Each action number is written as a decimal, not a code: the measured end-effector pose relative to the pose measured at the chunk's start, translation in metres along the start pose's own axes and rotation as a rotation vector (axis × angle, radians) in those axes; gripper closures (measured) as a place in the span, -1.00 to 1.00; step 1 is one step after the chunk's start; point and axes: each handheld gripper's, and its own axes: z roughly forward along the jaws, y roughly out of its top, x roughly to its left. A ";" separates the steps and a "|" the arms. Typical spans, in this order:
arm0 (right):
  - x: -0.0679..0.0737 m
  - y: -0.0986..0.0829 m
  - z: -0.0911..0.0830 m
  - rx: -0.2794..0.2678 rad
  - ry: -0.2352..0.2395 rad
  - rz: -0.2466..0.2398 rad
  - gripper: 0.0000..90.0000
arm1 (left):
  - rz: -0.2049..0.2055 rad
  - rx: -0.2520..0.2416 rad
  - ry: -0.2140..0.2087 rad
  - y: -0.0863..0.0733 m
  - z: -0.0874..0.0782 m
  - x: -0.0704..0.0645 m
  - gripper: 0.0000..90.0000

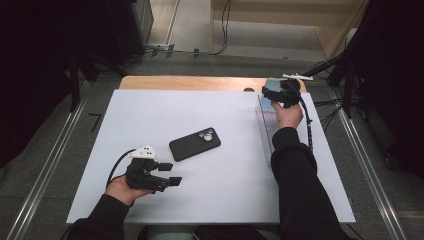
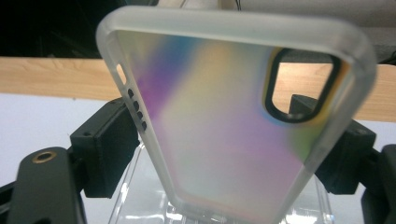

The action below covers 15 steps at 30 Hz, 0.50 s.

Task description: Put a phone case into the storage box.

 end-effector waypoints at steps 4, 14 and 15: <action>0.003 -0.001 0.002 -0.007 -0.007 -0.031 -0.64 | -0.002 -0.002 0.002 0.000 0.000 0.000 -0.30; 0.004 0.002 0.011 0.003 -0.019 -0.052 -0.70 | -0.005 -0.002 0.002 0.000 0.000 0.001 -0.30; 0.003 0.002 0.011 0.006 -0.013 -0.047 -0.74 | -0.007 0.002 0.004 0.000 0.000 0.001 -0.30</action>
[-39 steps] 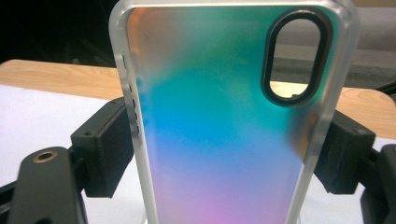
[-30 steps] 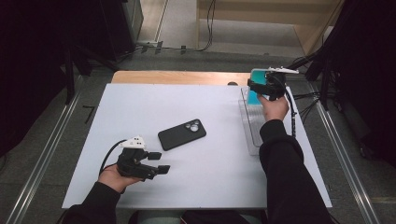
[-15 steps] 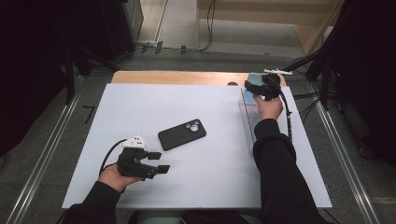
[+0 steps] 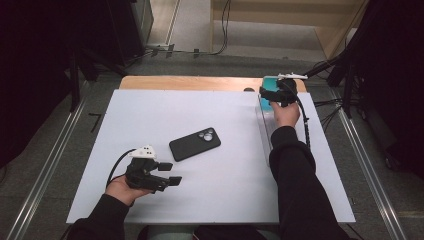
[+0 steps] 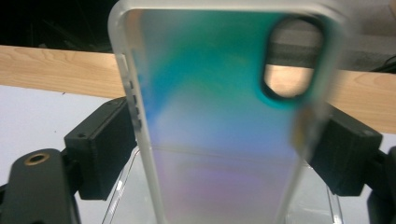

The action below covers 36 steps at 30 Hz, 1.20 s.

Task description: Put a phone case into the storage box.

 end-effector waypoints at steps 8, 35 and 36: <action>-0.002 0.000 0.003 0.035 0.019 0.030 -0.80 | -0.004 -0.003 0.005 0.000 -0.001 0.000 -0.30; 0.021 0.002 -0.071 0.100 0.180 -0.020 -0.80 | -0.049 -0.014 0.001 0.004 -0.003 0.007 -0.31; 0.024 0.001 -0.073 0.106 0.199 -0.033 -0.80 | -0.049 -0.012 0.003 0.004 -0.003 0.007 -0.31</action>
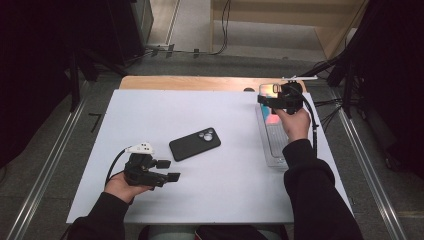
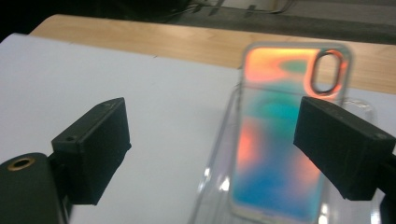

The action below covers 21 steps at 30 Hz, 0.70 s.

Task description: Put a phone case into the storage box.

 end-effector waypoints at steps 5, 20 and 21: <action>0.016 -0.008 -0.007 0.028 0.081 -0.052 -0.73 | -0.005 0.001 0.003 0.000 0.000 0.002 -0.31; 0.044 -0.035 -0.028 0.083 0.265 -0.149 -0.70 | -0.008 -0.007 -0.004 0.004 -0.002 0.007 -0.31; 0.046 -0.038 -0.029 0.090 0.267 -0.161 -0.70 | -0.008 -0.006 -0.005 0.004 -0.002 0.007 -0.31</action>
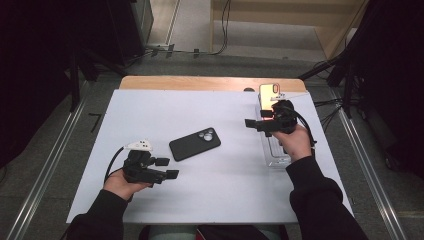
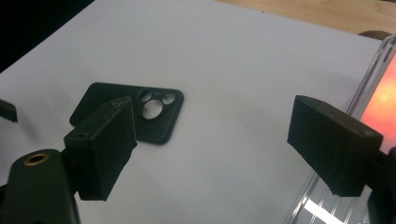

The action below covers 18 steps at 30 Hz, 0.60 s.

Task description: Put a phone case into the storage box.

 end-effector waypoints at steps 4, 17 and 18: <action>0.007 -0.007 -0.002 0.008 0.033 -0.006 -0.70 | -0.004 -0.004 -0.005 0.001 0.001 0.002 -0.31; 0.033 -0.031 -0.014 0.010 0.103 -0.067 -0.55 | 0.002 -0.006 -0.022 0.002 0.001 0.000 -0.31; 0.035 -0.034 -0.015 0.018 0.110 -0.070 -0.55 | 0.003 -0.008 -0.025 0.002 0.000 0.000 -0.31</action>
